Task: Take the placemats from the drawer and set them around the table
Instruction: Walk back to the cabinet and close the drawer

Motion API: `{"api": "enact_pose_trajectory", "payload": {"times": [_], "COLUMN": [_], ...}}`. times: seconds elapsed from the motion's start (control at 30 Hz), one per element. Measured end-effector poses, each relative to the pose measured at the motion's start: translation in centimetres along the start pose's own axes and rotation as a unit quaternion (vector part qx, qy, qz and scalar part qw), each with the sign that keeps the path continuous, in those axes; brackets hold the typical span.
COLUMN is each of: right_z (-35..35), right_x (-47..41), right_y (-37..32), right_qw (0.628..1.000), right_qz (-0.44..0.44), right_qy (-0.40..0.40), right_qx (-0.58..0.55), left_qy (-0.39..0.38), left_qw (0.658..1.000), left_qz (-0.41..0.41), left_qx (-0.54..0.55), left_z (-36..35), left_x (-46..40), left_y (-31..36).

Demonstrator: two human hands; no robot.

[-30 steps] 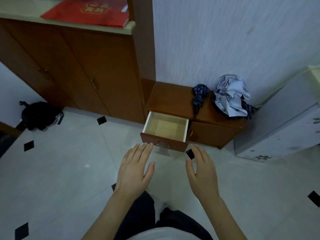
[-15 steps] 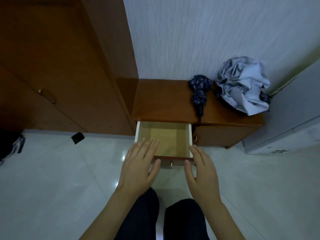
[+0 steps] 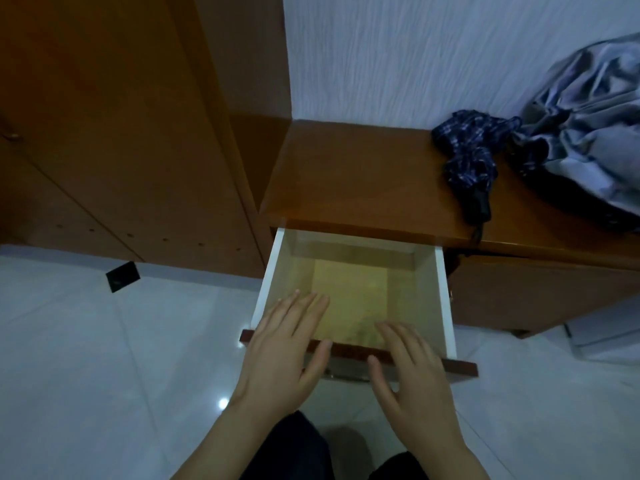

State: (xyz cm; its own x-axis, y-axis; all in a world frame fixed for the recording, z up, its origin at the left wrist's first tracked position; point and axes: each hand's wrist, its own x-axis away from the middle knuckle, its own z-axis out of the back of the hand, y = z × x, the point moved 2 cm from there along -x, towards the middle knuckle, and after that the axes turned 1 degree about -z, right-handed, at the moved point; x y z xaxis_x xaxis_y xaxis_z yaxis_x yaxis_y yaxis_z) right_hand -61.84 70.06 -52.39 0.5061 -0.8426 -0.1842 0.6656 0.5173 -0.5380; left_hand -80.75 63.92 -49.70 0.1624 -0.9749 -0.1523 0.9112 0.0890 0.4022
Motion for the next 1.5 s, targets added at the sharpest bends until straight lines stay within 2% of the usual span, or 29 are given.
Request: {"api": "enact_pose_trajectory", "payload": {"times": [0.2, 0.37, 0.47, 0.57, 0.97, 1.5], "right_z": [-5.3, -7.1, -7.4, -7.3, -7.2, -6.6], "right_x": [-0.7, -1.1, -1.1, -1.2, -4.3, -13.3], "right_y": [3.8, 5.4, 5.5, 5.4, 5.6, 6.9], "right_qw": [0.994, 0.990, 0.989, 0.989, 0.998, 0.997], "right_qz": [0.085, 0.103, 0.102, 0.099, 0.042, 0.037], "right_qy": [0.055, 0.077, 0.080, 0.080, 0.020, 0.052], "right_qx": [0.039, 0.062, 0.073, 0.077, 0.047, 0.035], "left_qy": [0.031, 0.012, -0.033, -0.050, -0.035, -0.026], "left_qw": [0.994, 0.991, 0.989, 0.986, 0.985, 0.987], "left_qz": [-0.079, -0.056, -0.032, -0.031, -0.038, -0.049], "left_qx": [-0.064, -0.123, -0.143, -0.153, -0.162, -0.152], "left_z": [-2.2, -4.2, -5.6, -6.3, -6.2, -6.3], "left_x": [-8.6, -16.4, -18.7, -19.5, -19.4, -19.3], "left_y": [-2.6, -4.9, -6.1, -6.5, -6.5, -6.4]}}
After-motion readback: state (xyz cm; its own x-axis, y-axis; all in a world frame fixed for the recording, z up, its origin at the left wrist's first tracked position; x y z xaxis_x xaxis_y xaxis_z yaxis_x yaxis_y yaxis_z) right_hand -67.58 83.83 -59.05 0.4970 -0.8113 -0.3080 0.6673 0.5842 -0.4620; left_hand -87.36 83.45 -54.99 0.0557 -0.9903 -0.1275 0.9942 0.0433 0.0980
